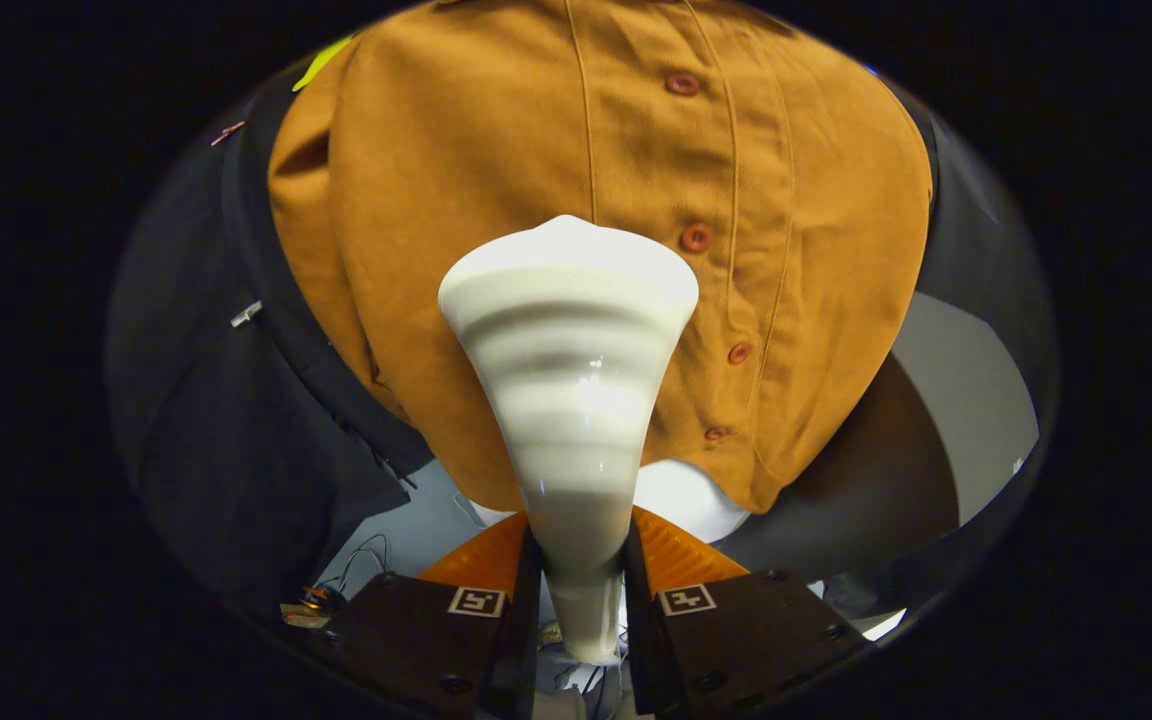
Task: Iron the clothes twice with a garment steamer, once on the left side and once on the right side.
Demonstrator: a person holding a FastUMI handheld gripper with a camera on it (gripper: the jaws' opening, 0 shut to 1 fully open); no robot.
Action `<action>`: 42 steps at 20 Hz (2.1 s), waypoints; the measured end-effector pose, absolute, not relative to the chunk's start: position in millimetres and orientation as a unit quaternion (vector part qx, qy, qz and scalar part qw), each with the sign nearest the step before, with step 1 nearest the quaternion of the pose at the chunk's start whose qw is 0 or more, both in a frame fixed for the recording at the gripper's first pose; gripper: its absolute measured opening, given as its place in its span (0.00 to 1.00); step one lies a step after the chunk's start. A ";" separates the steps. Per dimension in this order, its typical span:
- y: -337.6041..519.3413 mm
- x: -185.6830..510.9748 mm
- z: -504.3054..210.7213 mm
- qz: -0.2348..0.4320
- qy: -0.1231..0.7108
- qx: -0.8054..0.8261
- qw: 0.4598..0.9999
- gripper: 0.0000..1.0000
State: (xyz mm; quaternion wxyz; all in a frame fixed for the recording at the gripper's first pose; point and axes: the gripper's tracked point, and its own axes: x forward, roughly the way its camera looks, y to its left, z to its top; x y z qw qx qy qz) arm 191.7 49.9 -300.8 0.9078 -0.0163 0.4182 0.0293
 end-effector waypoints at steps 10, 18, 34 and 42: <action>-12.4 201.3 -174.9 0.021 0.254 -0.003 0.967 0.41; -49.9 200.7 -100.6 0.023 0.139 0.000 0.990 0.41; -96.6 197.0 -50.2 -0.025 0.032 0.008 0.999 0.40; -97.3 201.5 -53.4 -0.020 0.036 0.008 0.999 0.40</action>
